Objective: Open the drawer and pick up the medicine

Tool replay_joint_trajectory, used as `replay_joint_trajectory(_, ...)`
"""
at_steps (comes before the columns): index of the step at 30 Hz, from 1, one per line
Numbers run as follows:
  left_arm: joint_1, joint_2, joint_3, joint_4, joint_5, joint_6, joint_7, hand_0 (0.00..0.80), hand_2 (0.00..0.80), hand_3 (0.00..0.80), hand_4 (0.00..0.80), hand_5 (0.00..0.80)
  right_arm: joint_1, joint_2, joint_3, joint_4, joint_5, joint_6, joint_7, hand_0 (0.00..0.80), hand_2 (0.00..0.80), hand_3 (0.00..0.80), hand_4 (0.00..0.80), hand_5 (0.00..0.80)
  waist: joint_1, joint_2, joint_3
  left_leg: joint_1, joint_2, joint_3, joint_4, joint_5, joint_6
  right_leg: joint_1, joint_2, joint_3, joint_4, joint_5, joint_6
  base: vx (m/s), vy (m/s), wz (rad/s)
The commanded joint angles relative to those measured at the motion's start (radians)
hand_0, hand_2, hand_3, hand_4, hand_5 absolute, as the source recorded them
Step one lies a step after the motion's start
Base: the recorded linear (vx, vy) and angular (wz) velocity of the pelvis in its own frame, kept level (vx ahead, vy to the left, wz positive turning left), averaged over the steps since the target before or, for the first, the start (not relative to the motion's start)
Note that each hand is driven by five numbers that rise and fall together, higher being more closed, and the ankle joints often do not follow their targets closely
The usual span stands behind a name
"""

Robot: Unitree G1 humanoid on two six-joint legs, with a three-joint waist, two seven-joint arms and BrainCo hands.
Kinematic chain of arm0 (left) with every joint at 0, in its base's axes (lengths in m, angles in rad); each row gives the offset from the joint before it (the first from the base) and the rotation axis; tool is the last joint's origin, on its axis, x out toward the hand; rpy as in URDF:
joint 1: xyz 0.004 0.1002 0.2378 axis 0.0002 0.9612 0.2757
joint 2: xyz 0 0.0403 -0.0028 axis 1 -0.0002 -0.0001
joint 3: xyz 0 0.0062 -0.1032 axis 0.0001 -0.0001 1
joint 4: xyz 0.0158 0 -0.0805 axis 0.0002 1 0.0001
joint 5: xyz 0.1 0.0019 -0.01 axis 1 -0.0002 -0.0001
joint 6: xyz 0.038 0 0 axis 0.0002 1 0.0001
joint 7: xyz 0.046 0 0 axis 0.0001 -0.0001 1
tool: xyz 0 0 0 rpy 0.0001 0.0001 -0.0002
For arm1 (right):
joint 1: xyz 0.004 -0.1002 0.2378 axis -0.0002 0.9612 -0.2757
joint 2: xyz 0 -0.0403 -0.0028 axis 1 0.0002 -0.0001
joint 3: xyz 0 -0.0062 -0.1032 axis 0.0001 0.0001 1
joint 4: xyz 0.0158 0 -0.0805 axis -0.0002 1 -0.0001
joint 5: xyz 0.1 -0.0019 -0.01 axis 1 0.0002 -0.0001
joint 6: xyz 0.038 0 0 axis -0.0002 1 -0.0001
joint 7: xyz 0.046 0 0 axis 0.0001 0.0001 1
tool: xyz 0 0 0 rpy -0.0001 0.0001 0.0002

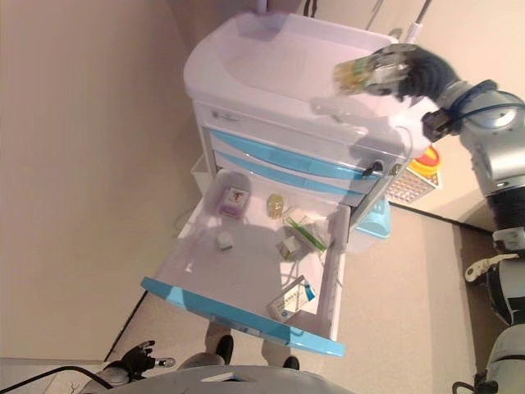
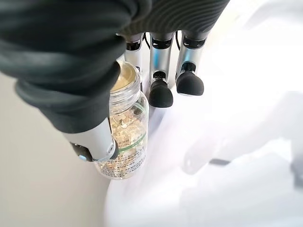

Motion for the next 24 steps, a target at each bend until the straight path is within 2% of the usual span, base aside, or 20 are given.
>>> replay_joint_trajectory(1, -0.008, 0.028, -0.057, 0.068, -0.040, 0.000, 0.004, 0.000, 0.000, 0.000, 0.000, 0.000, -0.226, -0.100, 0.089, 0.120, -0.114, -0.021, -0.115, 0.800, 0.800, 0.800, 0.800, 0.800, 0.025, -0.024, -0.033, 0.012, -0.061, 0.016, 0.002, -0.118, 0.017, -0.001, 0.010, -0.012, 0.068, -0.050, 0.031, 0.000, 0.000, 0.00)
replay_joint_trajectory(5, -0.006, 0.039, -0.070, 0.059, -0.043, 0.020, 0.000, 0.000, 0.000, 0.000, 0.000, 0.000, -0.448, -0.128, 0.319, 0.270, -0.360, -0.051, -0.175, 0.800, 0.800, 0.800, 0.800, 0.800, 0.048, -0.028, -0.027, 0.013, -0.069, -0.001, 0.002, -0.117, 0.019, 0.004, 0.006, -0.025, 0.064, -0.048, 0.032, 0.004, 0.003, -0.01)
replay_joint_trajectory(6, -0.004, 0.041, -0.076, 0.054, -0.044, 0.024, 0.000, 0.000, 0.000, 0.000, 0.000, 0.000, -0.509, -0.125, 0.394, 0.299, -0.392, -0.038, -0.186, 0.800, 0.800, 0.800, 0.800, 0.800, 0.056, -0.028, -0.024, 0.011, -0.070, -0.007, 0.002, -0.115, 0.020, 0.005, 0.005, -0.031, 0.062, -0.047, 0.032, 0.014, 0.001, 0.04)
replay_joint_trajectory(9, 0.002, 0.052, -0.094, 0.040, -0.047, 0.027, -0.003, 0.000, 0.000, 0.000, 0.000, 0.000, -0.620, -0.101, 0.526, 0.372, -0.441, -0.020, -0.167, 0.800, 0.800, 0.800, 0.800, 0.800, 0.080, -0.031, -0.016, 0.007, -0.074, -0.022, 0.002, -0.110, 0.022, 0.006, 0.002, -0.045, 0.062, -0.047, 0.032, 0.018, 0.001, 0.05)
replay_joint_trajectory(16, -0.010, 0.064, -0.125, 0.013, -0.070, 0.022, 0.003, 0.000, 0.000, 0.000, 0.000, 0.000, -0.708, -0.033, 0.631, 0.481, -0.531, -0.017, -0.142, 0.800, 0.800, 0.800, 0.800, 0.800, 0.127, -0.033, 0.020, -0.024, -0.080, -0.061, 0.005, -0.099, 0.026, -0.009, 0.000, -0.074, 0.063, -0.049, 0.026, -0.009, -0.007, 0.20)
replay_joint_trajectory(24, -0.002, 0.089, -0.119, -0.030, -0.083, 0.020, 0.004, 0.000, 0.000, 0.000, 0.000, 0.000, -0.747, -0.040, 0.709, 0.517, -0.629, 0.015, -0.101, 0.800, 0.800, 0.800, 0.800, 0.800, 0.162, -0.040, 0.062, -0.065, -0.083, -0.097, 0.002, -0.078, 0.024, -0.027, 0.001, -0.107, 0.063, -0.054, 0.020, -0.015, -0.019, 0.21)
